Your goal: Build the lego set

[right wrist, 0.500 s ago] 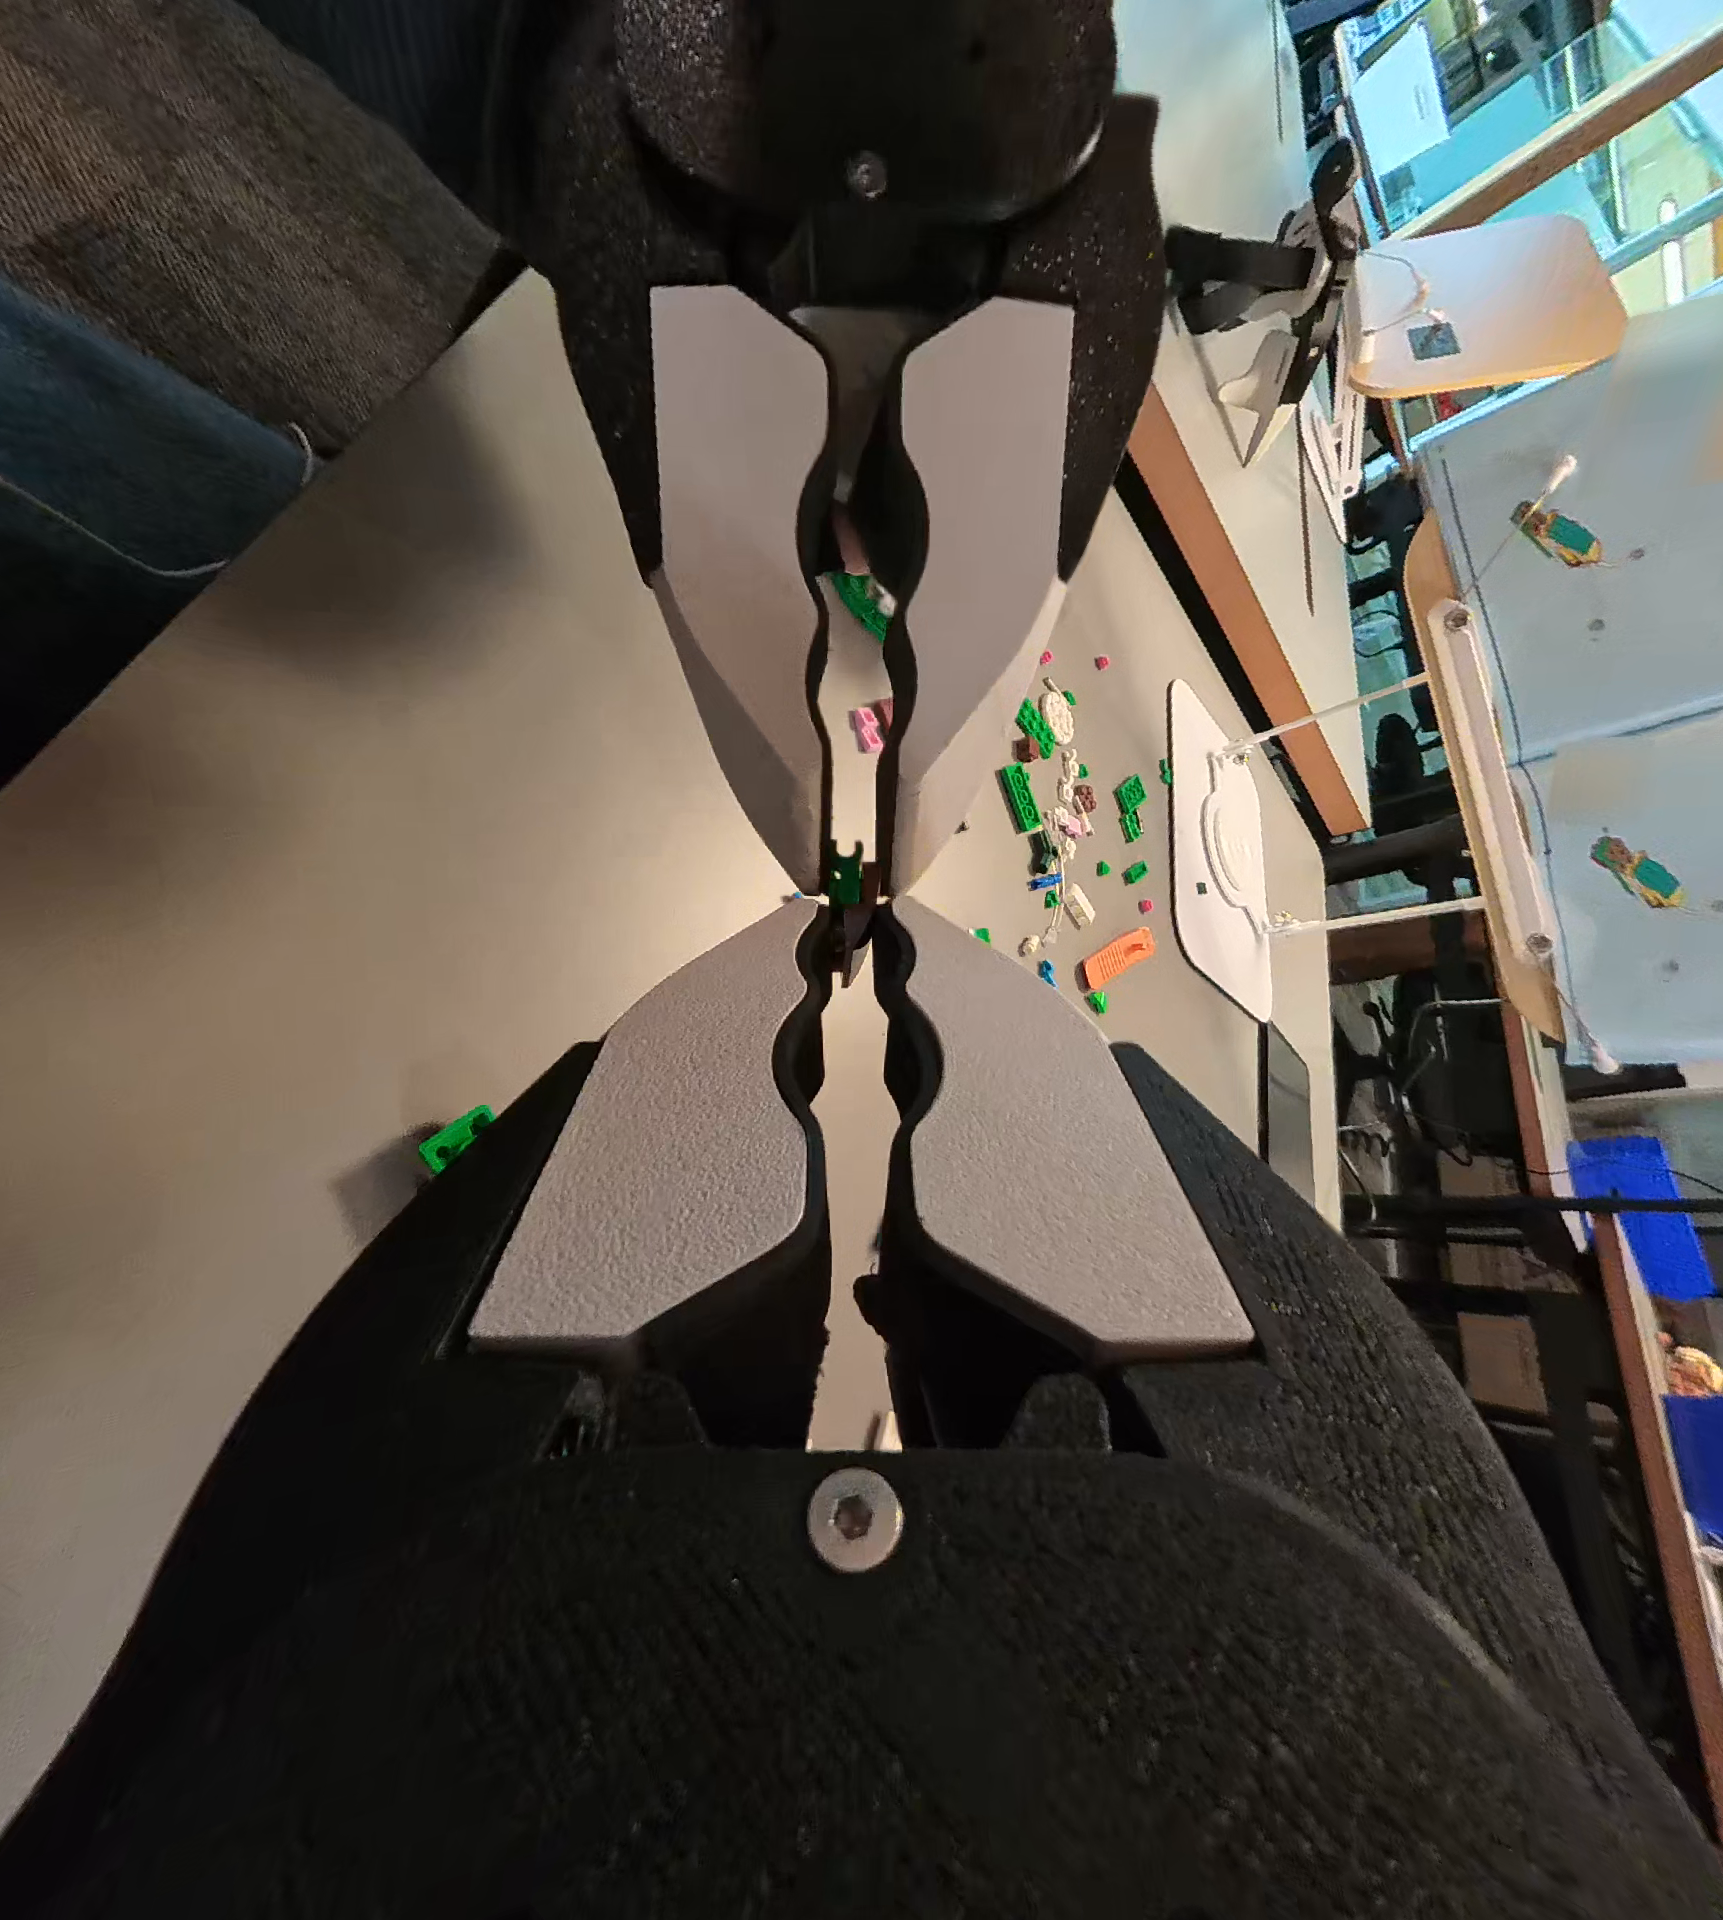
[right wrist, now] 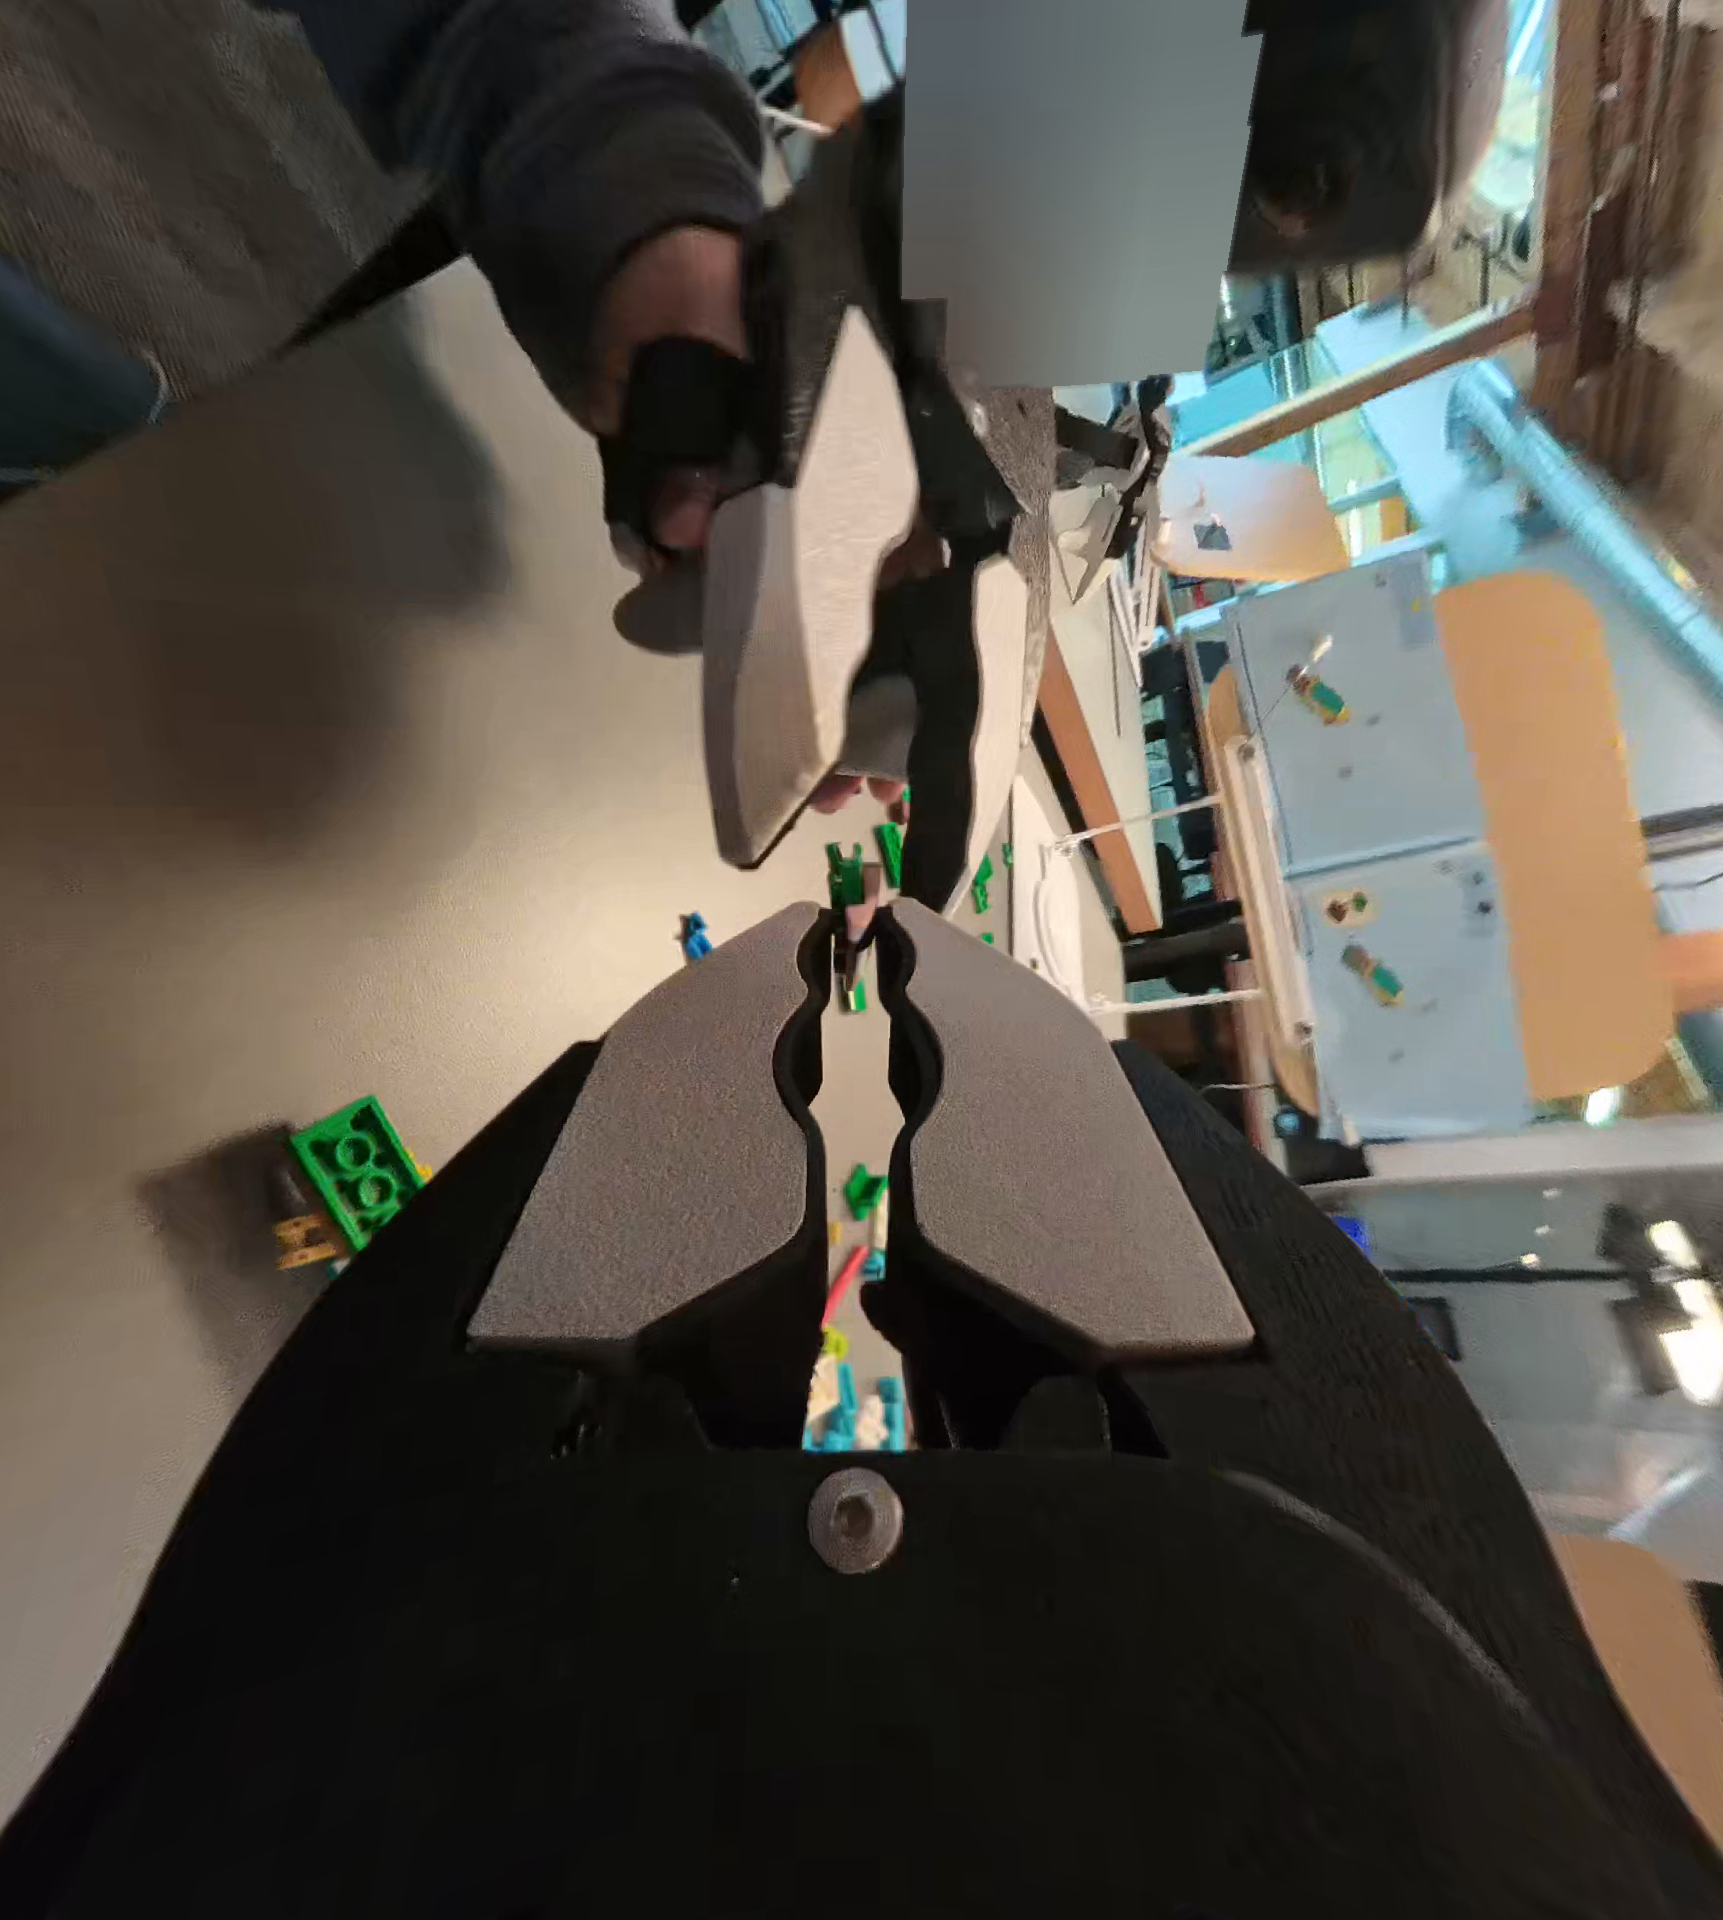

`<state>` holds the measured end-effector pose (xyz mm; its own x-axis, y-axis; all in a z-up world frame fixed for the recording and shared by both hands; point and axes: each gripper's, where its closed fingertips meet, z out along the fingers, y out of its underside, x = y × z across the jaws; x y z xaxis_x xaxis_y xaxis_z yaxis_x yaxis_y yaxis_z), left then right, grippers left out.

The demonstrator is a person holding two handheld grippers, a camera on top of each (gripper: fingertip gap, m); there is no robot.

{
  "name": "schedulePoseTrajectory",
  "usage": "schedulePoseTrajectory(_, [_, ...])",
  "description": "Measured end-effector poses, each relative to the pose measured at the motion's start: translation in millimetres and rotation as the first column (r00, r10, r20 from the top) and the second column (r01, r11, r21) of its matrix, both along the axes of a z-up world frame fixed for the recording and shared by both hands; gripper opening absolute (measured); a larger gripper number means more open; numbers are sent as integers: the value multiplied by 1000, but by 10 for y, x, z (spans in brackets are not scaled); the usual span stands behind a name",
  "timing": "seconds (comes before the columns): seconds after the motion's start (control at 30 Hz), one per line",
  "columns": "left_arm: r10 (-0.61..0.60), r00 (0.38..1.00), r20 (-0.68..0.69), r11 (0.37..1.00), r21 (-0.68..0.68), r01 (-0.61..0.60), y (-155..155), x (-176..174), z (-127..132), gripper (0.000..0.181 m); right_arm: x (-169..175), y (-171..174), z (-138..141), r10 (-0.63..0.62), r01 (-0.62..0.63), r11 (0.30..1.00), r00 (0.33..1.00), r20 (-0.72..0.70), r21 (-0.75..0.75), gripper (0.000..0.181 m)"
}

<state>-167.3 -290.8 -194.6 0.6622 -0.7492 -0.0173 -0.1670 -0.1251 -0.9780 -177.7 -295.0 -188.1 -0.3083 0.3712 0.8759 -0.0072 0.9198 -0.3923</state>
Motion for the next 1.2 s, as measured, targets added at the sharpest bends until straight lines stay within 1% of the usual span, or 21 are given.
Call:
schedulePoseTrajectory(0.03, [-17,1000,26,999,-28,18,-9,16,-6,44,4,-22,5,15,-14,999,1000,-13,35,7])
schedulePoseTrajectory(0.13, [-71,997,45,995,-74,74,-53,104,-41,34,11,-88,11,52,-49,994,998,-28,97,6])
schedulePoseTrajectory(0.2, [-104,992,67,991,-74,109,-89,154,-27,20,6,-89,14,56,-50,989,998,-38,138,6])
schedulePoseTrajectory(0.27, [-113,988,102,990,-79,121,-97,157,-15,19,15,-89,21,62,-56,986,997,-36,156,6])
schedulePoseTrajectory(0.33, [-119,981,155,986,-95,135,-99,144,24,31,27,-94,8,69,-63,983,997,-26,174,6])
schedulePoseTrajectory(0.37, [-120,979,163,985,-103,138,-97,135,32,34,31,-96,-9,70,-65,981,997,-20,184,6])
schedulePoseTrajectory(0.43, [-122,982,147,986,-97,137,-99,136,27,19,32,-103,-33,69,-65,979,998,-12,191,6])
schedulePoseTrajectory(0.5, [-100,987,128,988,-103,113,-79,133,4,18,32,-90,-43,63,-59,977,998,-12,203,6])
schedulePoseTrajectory(0.57, [-101,987,128,989,-99,114,-75,114,25,16,29,-94,-25,56,-48,984,998,-40,172,7])
schedulePoseTrajectory(0.6, [-78,990,118,993,-81,88,-49,86,33,16,26,-54,18,32,-20,987,997,-74,158,11])
schedulePoseTrajectory(0.63, [-61,993,99,996,-59,67,-30,61,31,16,37,45,87,-15,33,989,993,-118,147,31])
schedulePoseTrajectory(0.67, [-44,995,95,998,-38,47,-10,39,40,16,69,205,183,-86,108,987,981,-177,121,43])
schedulePoseTrajectory(0.73, [2,994,113,1000,18,-4,63,-3,106,16,230,566,431,-213,225,974,912,-351,-7,49])
schedulePoseTrajectory(0.77, [44,992,116,997,50,-50,141,-32,144,16,331,736,540,-267,256,963,858,-439,-86,49])
schedulePoseTrajectory(0.83, [163,983,80,973,155,-174,396,-94,250,16,509,1112,624,-412,346,911,735,-538,-225,45])
schedulePoseTrajectory(0.9, [333,943,18,886,336,-319,736,-182,405,16,648,1417,622,-542,433,839,616,-572,-330,44])
schedulePoseTrajectory(0.93, [387,922,12,841,405,-358,900,-189,478,16,694,1521,625,-587,468,807,569,-575,-361,43])
schedulePoseTrajectory(1.0, [440,898,7,785,483,-388,1218,-150,542,16,775,1697,629,-662,508,745,490,-567,-431,42])
schedulePoseTrajectory(1.07, [489,872,18,735,531,-423,1486,-160,568,16,816,1803,578,-699,505,714,471,-538,-486,39])
schedulePoseTrajectory(1.13, [474,880,28,730,547,-410,1631,-111,574,16,839,1793,572,-684,463,729,493,-538,-504,38])
schedulePoseTrajectory(1.2, [483,874,47,717,552,-426,1667,-135,568,16,843,1709,591,-655,413,755,521,-548,-509,38])
